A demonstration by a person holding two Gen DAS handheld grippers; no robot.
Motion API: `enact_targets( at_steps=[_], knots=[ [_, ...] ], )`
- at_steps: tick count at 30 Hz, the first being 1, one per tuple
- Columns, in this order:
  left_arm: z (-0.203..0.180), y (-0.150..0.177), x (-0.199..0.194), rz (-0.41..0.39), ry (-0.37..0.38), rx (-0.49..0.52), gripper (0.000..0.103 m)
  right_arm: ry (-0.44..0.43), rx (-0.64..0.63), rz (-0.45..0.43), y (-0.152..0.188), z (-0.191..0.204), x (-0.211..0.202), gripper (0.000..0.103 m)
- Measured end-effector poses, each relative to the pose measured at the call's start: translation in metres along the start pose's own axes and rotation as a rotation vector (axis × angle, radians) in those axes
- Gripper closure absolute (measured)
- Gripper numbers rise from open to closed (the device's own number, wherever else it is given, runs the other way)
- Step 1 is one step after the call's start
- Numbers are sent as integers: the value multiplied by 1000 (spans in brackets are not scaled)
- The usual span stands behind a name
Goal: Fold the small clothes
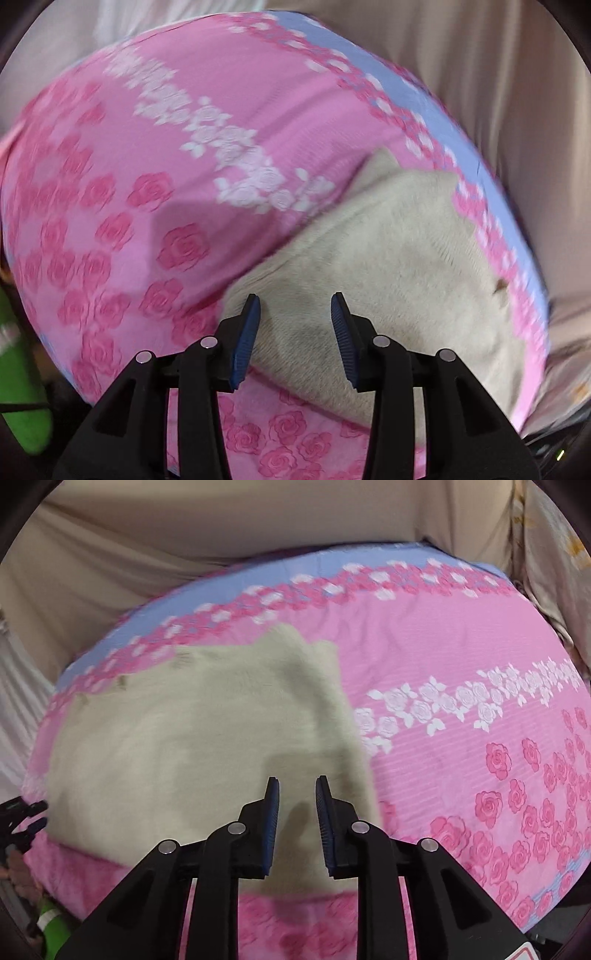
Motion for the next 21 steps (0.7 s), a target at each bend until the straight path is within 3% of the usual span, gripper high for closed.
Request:
enact_targets(
  at_steps=[5,11,12,14,16,18,20,21],
  knots=[
    [23,1,-17,-54,27,-191,50,-78,-10,40,22,38,-1,81],
    [37,18,13,58,55,-304,45,-101,-97,60,28,67,-1,81],
    [37,17,14,53,61,-317,40,-103,-103,61,28,69,-2,79],
    [31,13,15,36,76,-312,39,-110,-114,67,30,72,-2,76],
    [27,8,20,34,81,-302,46,-116,-124,74,33,75,-2,76],
    [24,5,22,48,100,-292,71,-118,-131,77,34,76,-2,76],
    [16,-1,18,39,135,-262,86,-117,-135,75,34,76,-4,76],
    [11,-5,12,24,140,-236,88,-116,-134,75,34,75,-5,76]
  ],
)
Point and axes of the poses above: each gripper's, at about its wrist camera, not at the fingertips, and x roughly the way its jaws point, z to its left, y to its underside, the point moved 9 cm from there along x, roughly the way its jaws point, and after that the axes turned 13 degrees about -x, right-handed, at the moved point
